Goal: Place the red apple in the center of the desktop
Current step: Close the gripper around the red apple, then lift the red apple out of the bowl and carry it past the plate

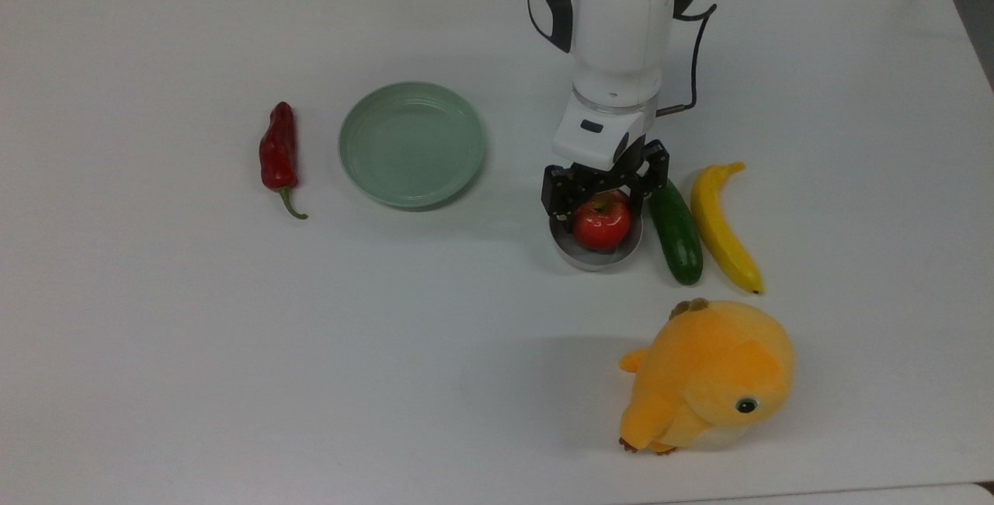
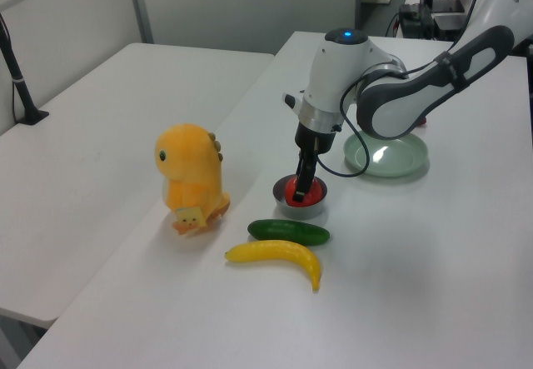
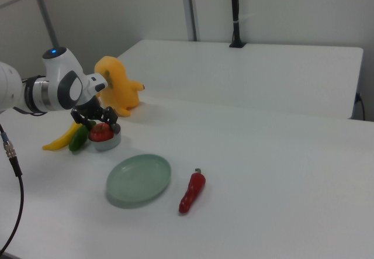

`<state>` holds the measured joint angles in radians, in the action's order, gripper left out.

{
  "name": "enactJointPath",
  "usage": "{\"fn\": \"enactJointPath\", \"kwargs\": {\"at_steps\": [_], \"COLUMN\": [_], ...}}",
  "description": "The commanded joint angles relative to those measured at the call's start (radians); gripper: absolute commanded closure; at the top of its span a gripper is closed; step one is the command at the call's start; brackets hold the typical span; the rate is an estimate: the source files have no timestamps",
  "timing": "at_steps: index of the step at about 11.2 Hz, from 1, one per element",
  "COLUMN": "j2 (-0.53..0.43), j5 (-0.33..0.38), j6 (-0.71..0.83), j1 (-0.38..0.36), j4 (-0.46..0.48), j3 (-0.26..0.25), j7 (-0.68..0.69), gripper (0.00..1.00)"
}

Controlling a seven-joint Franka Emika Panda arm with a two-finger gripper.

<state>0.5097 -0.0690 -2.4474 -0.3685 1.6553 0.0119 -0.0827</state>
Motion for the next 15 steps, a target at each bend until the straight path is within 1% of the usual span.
{"fn": "enactJointPath", "kwargs": {"at_steps": [1,2,3,4,7,9,13,15], "j2": [0.001,-0.002,-0.003,-0.003,-0.022,-0.054,-0.163,-0.236], "j5": [-0.026,-0.026,-0.026,-0.026,-0.023,-0.014,-0.003,0.0], "j6": [-0.006,0.001,0.001,0.001,0.004,0.059,0.18,0.29], "j1": [0.0,0.0,0.0,0.0,0.0,0.002,0.008,0.016], "j4": [0.009,0.009,0.009,0.009,0.007,-0.002,-0.003,-0.003], "j3": [0.005,0.006,0.007,0.007,0.007,0.007,0.0,-0.01], "j7": [-0.014,-0.018,-0.022,-0.022,-0.025,-0.025,-0.026,-0.026], "gripper": [0.38,0.62,0.82,0.91,0.91,0.91,0.91,0.93]}}
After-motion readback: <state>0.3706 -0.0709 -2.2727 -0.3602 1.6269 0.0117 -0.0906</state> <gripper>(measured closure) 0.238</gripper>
